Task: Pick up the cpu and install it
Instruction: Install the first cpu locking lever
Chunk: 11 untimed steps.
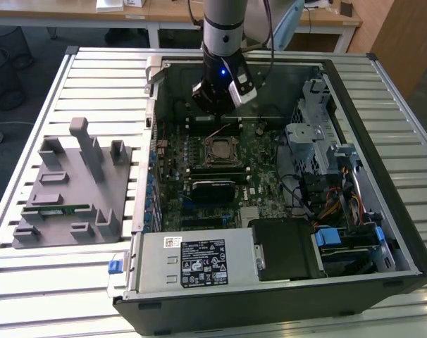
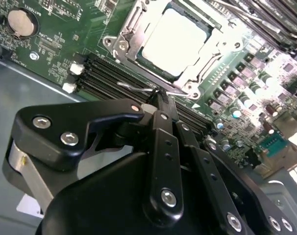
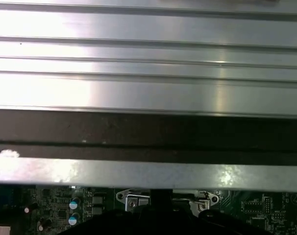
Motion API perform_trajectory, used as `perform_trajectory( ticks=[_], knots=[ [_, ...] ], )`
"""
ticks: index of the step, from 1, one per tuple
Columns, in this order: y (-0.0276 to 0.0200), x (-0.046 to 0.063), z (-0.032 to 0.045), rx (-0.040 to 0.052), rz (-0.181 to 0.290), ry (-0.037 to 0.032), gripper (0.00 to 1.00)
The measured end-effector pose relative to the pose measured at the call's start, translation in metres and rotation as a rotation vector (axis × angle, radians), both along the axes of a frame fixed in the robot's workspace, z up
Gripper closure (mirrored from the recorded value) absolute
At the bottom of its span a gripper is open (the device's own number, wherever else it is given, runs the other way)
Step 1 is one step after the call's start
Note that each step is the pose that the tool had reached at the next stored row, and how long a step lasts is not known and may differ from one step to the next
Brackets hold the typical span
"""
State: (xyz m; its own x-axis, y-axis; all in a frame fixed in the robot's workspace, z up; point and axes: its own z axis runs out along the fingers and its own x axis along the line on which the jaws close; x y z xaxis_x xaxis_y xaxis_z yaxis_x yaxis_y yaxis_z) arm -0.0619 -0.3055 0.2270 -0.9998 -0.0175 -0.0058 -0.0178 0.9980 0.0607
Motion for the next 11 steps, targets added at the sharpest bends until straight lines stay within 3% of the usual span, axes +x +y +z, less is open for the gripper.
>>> perform_trajectory(
  ticks=[11],
  knots=[
    [0.0014, 0.0096, -0.0064, 0.0001, 0.0, 0.0, 0.89]
  ],
)
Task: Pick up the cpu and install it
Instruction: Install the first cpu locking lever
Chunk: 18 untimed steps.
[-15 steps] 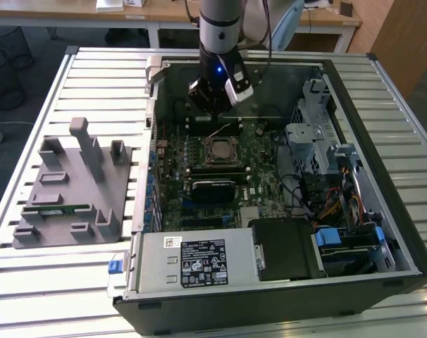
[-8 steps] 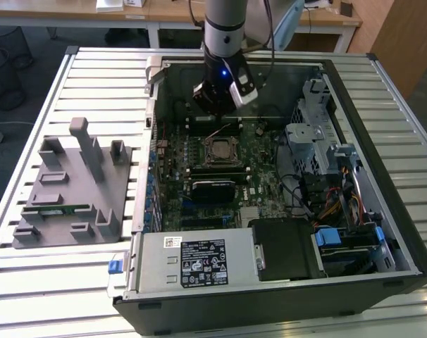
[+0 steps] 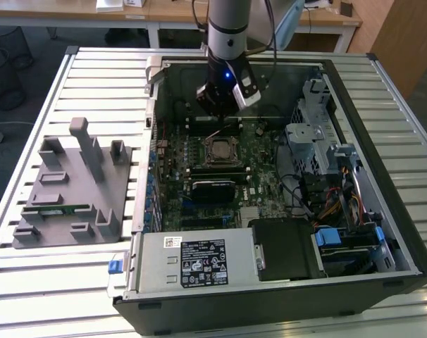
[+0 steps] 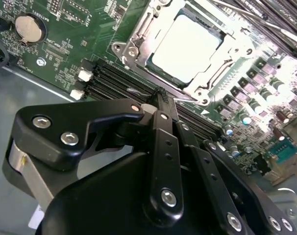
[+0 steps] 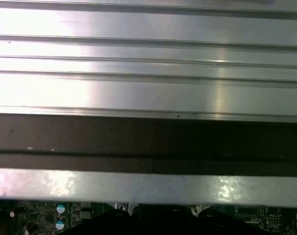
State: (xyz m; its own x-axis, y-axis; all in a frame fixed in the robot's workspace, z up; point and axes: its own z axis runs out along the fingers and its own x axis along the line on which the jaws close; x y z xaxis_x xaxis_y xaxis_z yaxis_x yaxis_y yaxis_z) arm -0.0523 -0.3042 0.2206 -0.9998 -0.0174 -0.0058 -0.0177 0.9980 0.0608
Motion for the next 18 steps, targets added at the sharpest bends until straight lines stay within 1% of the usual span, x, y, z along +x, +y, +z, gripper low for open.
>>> perform_trajectory(
  ticks=[8, 18],
  knots=[
    [0.0005, 0.008, -0.0054, -0.0001, 0.0, 0.0003, 0.89],
    [0.0007, 0.014, -0.0128, -0.0002, 0.0, 0.0009, 0.89]
  ],
)
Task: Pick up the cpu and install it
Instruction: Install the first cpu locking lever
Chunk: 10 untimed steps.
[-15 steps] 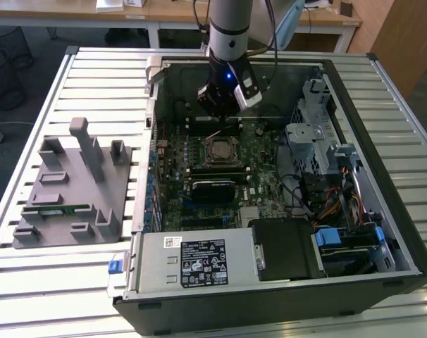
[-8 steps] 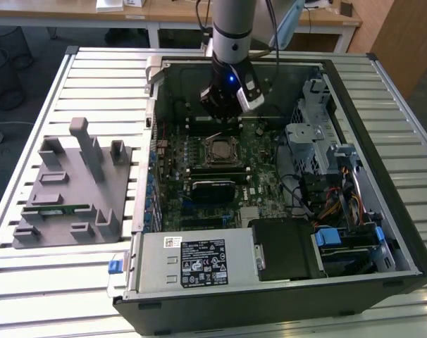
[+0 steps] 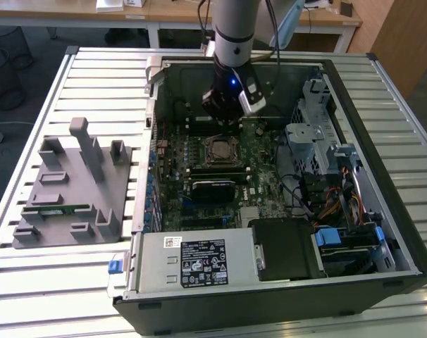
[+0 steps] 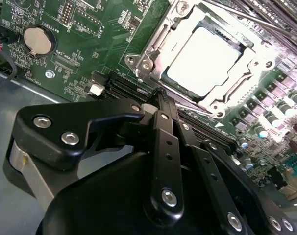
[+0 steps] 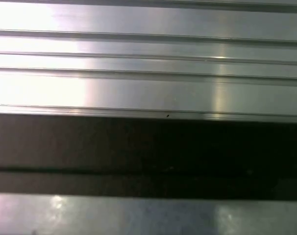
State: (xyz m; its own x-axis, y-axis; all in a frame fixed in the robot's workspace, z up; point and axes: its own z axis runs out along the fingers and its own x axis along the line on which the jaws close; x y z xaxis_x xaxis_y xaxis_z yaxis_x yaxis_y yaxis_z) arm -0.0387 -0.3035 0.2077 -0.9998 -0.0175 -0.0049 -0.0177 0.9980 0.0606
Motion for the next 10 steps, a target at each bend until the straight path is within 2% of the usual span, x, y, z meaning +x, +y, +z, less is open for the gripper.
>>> perform_trajectory(
  ticks=[10],
  knots=[
    [0.0, 0.0039, -0.0066, 0.0001, 0.0, 0.0009, 0.89]
  ],
)
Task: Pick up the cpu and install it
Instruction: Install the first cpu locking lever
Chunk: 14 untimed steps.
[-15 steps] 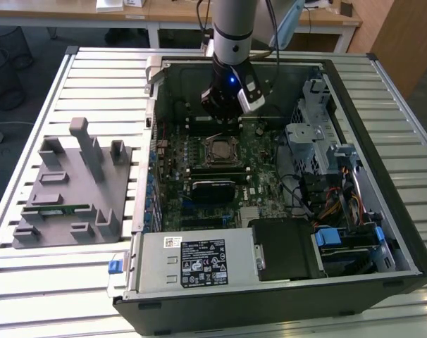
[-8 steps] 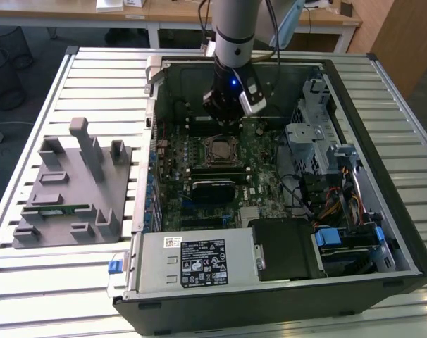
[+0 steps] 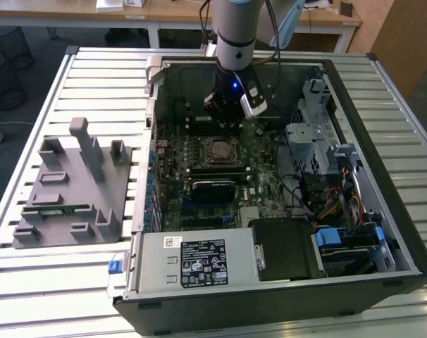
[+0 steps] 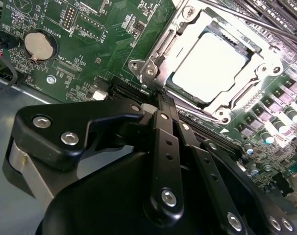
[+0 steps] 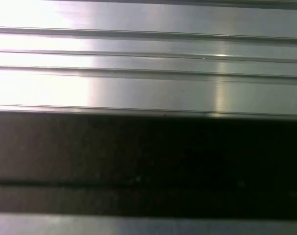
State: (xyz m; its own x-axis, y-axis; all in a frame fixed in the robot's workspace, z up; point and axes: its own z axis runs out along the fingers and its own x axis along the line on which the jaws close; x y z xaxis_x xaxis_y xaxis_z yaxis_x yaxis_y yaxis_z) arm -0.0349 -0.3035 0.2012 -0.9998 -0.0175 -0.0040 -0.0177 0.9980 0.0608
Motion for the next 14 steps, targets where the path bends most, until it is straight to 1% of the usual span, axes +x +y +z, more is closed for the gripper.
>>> perform_trajectory(
  ticks=[6, 10, 14],
  knots=[
    [-0.0008, 0.0004, -0.0023, -0.0003, 0.0, 0.0002, 0.89],
    [-0.0008, 0.0005, -0.0044, -0.0025, 0.0, -0.0001, 0.89],
    [-0.0008, 0.0004, -0.0046, -0.0032, 0.0, 0.0002, 0.89]
  ],
)
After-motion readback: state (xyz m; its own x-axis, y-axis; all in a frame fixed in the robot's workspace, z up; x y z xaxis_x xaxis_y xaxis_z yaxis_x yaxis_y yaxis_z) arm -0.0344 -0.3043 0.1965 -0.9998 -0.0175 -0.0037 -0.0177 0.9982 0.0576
